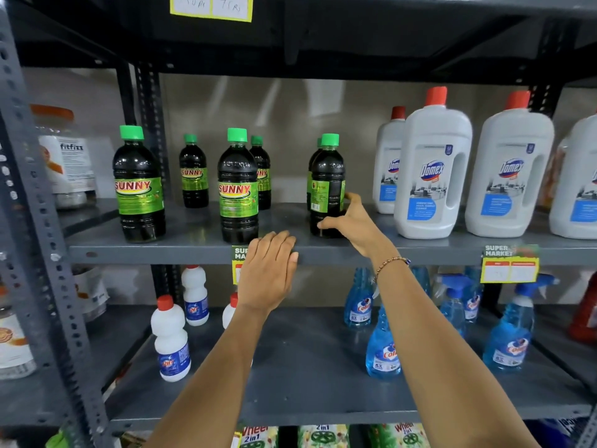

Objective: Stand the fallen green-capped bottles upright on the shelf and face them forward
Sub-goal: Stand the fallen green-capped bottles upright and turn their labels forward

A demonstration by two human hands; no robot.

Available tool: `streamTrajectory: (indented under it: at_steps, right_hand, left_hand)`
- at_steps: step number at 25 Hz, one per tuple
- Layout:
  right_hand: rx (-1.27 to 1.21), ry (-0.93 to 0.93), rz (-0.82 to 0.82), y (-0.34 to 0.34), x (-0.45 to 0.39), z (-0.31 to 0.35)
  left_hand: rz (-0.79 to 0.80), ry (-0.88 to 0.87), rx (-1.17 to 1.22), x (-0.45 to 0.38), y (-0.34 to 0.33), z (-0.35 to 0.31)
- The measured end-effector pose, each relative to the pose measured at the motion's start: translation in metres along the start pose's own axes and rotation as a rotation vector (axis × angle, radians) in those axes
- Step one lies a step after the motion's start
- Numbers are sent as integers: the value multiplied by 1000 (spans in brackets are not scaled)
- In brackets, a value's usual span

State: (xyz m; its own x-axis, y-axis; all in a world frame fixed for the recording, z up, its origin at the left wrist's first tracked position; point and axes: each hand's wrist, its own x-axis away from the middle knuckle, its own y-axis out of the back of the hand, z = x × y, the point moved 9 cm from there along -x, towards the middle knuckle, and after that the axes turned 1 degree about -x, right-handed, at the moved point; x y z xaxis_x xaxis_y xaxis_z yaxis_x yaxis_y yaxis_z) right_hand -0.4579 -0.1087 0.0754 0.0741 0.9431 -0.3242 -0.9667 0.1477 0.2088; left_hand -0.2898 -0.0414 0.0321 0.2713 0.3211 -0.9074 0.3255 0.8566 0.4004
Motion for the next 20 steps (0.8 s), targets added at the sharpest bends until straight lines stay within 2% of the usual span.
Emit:
streamTrajectory:
  at_steps: [3,7,11,15,20]
  right_hand:
    - [147,70,-123,6,5,7]
    - [83,6,-23,2,3,3]
    - [147,57,-76,4,3,4]
    - [63,9,0,0,1,0]
    - [112,31,-17,0,0,0]
  left_hand:
    - [15,4,10,-1,3,-1]
    - [31,1,11,0,3,-1]
    - [38,11,-9,0,1,-1]
    - [32,15,-13,0,-1,-1]
    - [29,19,-19,0,-2,1]
